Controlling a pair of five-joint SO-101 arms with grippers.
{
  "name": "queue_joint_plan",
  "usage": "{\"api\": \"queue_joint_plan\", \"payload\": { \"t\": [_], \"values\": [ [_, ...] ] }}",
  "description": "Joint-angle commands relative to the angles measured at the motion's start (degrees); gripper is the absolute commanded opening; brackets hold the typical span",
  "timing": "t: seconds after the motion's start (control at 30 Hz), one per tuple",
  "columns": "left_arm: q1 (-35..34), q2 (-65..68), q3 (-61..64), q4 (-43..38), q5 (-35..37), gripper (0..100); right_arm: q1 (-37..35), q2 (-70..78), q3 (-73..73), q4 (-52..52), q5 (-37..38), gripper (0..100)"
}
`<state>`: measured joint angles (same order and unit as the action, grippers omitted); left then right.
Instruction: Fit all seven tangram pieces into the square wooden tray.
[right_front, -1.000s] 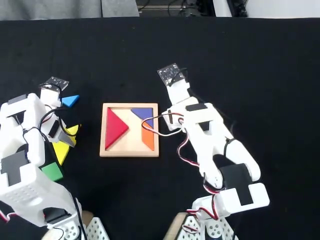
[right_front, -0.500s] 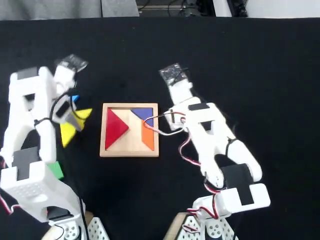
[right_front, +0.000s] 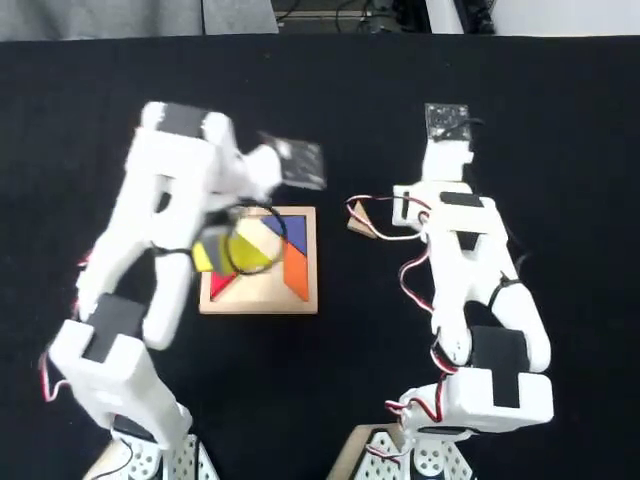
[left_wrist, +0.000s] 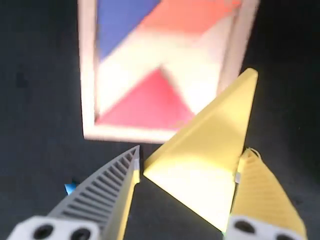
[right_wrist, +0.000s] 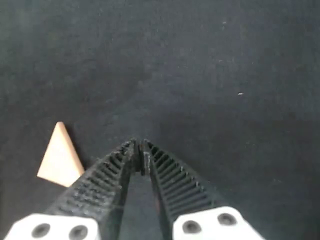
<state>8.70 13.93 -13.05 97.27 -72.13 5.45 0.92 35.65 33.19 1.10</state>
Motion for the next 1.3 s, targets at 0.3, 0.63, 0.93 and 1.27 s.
{"api": "queue_joint_plan", "payload": {
  "t": [0.3, 0.63, 0.93, 1.27],
  "values": [
    [8.1, -0.5, 19.0, -19.9, -1.1, 29, 1.8, -0.1, -3.3, -2.6, -0.9, 1.1],
    [9.4, -0.4, 20.9, -23.8, -0.7, 29, 1.8, -0.1, -3.3, -2.6, -0.9, 1.1],
    [9.1, -0.5, 20.9, -23.8, 5.9, 34, 1.8, -0.1, -3.3, -2.6, -0.9, 1.1],
    [8.6, -1.1, 20.1, -24.3, 6.7, 36, 1.8, -0.1, -3.3, -2.6, -0.9, 1.1]
  ]
}}
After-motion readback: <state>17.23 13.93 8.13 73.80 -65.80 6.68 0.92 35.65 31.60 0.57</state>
